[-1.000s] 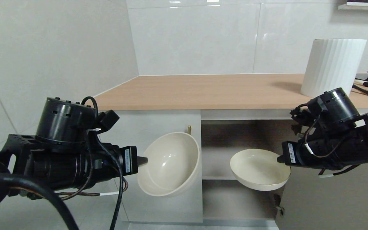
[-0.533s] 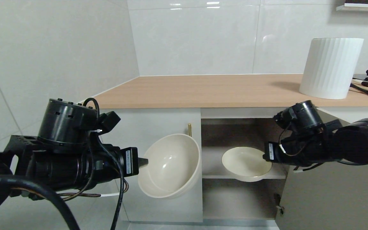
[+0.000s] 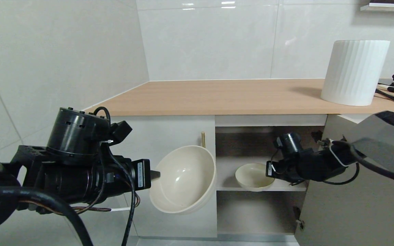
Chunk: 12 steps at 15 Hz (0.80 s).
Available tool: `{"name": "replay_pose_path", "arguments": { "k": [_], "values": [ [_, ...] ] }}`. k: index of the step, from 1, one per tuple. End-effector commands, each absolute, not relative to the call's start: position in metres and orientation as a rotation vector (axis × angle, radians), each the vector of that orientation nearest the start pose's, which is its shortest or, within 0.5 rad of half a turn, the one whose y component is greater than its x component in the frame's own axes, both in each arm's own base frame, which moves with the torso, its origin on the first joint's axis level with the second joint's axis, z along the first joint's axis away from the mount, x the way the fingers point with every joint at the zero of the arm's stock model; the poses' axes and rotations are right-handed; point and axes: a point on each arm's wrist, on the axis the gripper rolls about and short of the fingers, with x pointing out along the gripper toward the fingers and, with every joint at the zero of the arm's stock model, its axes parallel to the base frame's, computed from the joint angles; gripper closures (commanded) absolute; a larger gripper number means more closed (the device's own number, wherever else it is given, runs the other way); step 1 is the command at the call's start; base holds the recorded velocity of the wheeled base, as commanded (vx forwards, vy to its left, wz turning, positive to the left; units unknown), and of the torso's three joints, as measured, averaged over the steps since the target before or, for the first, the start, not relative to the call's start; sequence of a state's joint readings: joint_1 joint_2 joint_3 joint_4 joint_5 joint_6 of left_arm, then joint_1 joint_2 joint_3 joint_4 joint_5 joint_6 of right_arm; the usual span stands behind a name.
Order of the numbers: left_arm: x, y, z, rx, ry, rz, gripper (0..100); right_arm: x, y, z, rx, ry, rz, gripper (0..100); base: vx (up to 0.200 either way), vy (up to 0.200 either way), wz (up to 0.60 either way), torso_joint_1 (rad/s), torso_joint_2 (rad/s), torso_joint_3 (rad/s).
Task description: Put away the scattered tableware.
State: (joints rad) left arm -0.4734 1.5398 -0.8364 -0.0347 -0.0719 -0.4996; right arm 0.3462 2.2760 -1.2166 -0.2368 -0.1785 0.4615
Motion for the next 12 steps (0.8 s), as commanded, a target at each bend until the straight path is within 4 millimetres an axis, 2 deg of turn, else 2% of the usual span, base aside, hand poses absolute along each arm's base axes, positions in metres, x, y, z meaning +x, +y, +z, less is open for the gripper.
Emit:
{"name": "replay_pose_path", "arguments": {
  "k": [1, 3, 9, 12],
  "values": [
    [0.225, -0.117, 0.18, -0.334, 0.78, -0.345, 100, 0.417, 0.136, -0.002, 0.2, 0.831, -0.109, 100, 0.0, 0.0, 0.0, 0.0, 0.0, 0.0],
    [0.225, -0.117, 0.18, -0.334, 0.78, -0.345, 100, 0.428, 0.135, -0.011, 0.189, 0.808, -0.155, 100, 0.0, 0.0, 0.0, 0.0, 0.0, 0.0],
    [0.225, -0.117, 0.18, -0.334, 0.778, -0.344, 100, 0.45, 0.139, -0.022, 0.178, 0.826, -0.166, 100, 0.0, 0.0, 0.0, 0.0, 0.0, 0.0],
    [0.225, -0.117, 0.18, -0.333, 0.78, -0.344, 100, 0.469, 0.132, -0.028, 0.186, 0.817, -0.196, 100, 0.0, 0.0, 0.0, 0.0, 0.0, 0.0]
  ]
}}
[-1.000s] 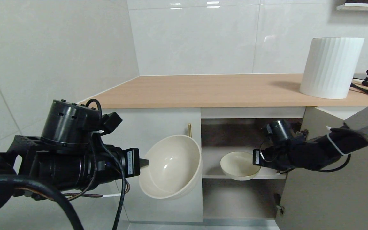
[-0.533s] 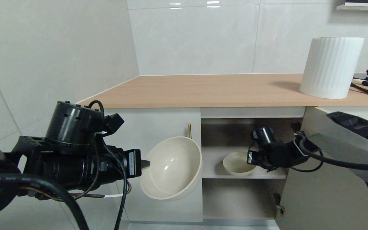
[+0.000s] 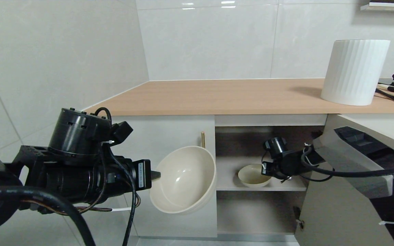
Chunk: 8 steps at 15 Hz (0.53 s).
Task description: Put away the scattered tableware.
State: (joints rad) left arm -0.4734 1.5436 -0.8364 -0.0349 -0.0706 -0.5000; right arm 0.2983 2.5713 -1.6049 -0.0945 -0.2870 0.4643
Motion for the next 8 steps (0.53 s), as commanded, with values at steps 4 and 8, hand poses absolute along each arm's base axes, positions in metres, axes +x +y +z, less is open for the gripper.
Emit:
{"name": "replay_pose_path", "arguments": {
  "k": [4, 8],
  "values": [
    [0.225, -0.117, 0.18, -0.333, 0.78, -0.344, 100, 0.482, 0.126, -0.041, 0.179, 0.808, -0.246, 100, 0.0, 0.0, 0.0, 0.0, 0.0, 0.0],
    [0.225, -0.118, 0.18, -0.333, 0.78, -0.345, 100, 0.496, 0.117, -0.057, 0.161, 0.788, -0.314, 100, 0.0, 0.0, 0.0, 0.0, 0.0, 0.0]
  ]
}}
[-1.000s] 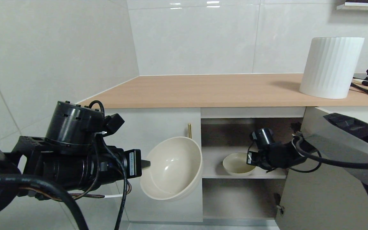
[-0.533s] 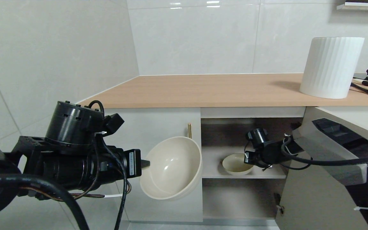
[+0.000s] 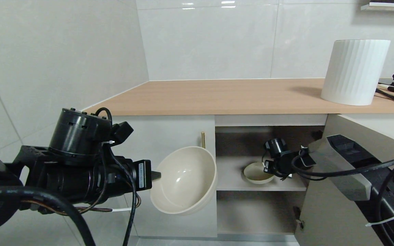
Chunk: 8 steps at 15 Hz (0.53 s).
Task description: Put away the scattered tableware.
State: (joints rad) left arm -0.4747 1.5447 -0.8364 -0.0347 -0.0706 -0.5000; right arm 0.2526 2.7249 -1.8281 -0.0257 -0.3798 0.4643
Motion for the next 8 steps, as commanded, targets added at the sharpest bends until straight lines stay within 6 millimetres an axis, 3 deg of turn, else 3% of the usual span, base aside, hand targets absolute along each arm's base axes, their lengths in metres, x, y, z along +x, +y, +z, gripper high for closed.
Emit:
{"name": "replay_pose_path", "arguments": {
  "k": [1, 7, 8],
  "values": [
    [0.2254, -0.1178, 0.1792, -0.332, 0.781, -0.345, 100, 0.4969, 0.1182, -0.056, 0.16, 0.792, -0.314, 100, 0.0, 0.0, 0.0, 0.0, 0.0, 0.0],
    [0.2263, -0.1183, 0.1777, -0.331, 0.787, -0.343, 100, 0.4975, 0.1192, -0.0528, 0.163, 0.786, -0.313, 100, 0.0, 0.0, 0.0, 0.0, 0.0, 0.0],
    [0.2263, -0.1184, 0.1777, -0.331, 0.788, -0.344, 100, 0.4969, 0.1198, -0.0527, 0.161, 0.787, -0.312, 0, 0.0, 0.0, 0.0, 0.0, 0.0, 0.0]
  ]
}}
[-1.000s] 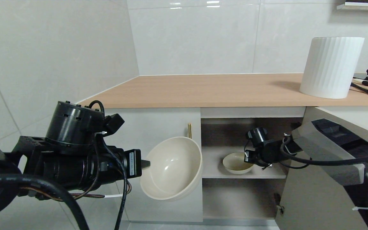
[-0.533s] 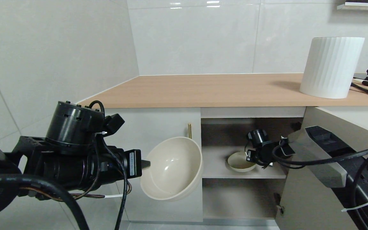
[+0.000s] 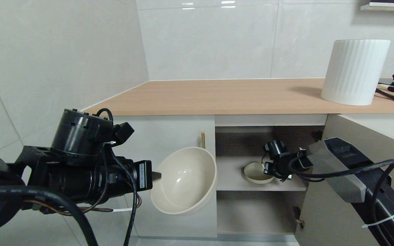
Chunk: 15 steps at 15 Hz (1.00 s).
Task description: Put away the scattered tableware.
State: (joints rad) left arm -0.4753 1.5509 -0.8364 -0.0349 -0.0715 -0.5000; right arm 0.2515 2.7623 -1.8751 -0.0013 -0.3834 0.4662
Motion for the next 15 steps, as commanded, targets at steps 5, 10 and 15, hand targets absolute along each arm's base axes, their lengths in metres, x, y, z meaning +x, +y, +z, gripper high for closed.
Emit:
{"name": "replay_pose_path", "arguments": {
  "k": [5, 10, 15],
  "values": [
    [0.225, -0.123, 0.176, -0.32, 0.798, -0.358, 100, 0.488, 0.122, -0.025, 0.203, 0.763, -0.324, 0, 0.0, 0.0, 0.0, 0.0, 0.0, 0.0],
    [0.236, -0.135, 0.155, -0.29, 0.871, -0.346, 100, 0.42, 0.137, 0.061, 0.244, 0.787, -0.197, 0, 0.0, 0.0, 0.0, 0.0, 0.0, 0.0],
    [0.245, -0.167, 0.108, -0.156, 0.988, -0.276, 100, 0.328, 0.163, 0.141, 0.194, 0.749, 0.042, 0, 0.0, 0.0, 0.0, 0.0, 0.0, 0.0]
  ]
}}
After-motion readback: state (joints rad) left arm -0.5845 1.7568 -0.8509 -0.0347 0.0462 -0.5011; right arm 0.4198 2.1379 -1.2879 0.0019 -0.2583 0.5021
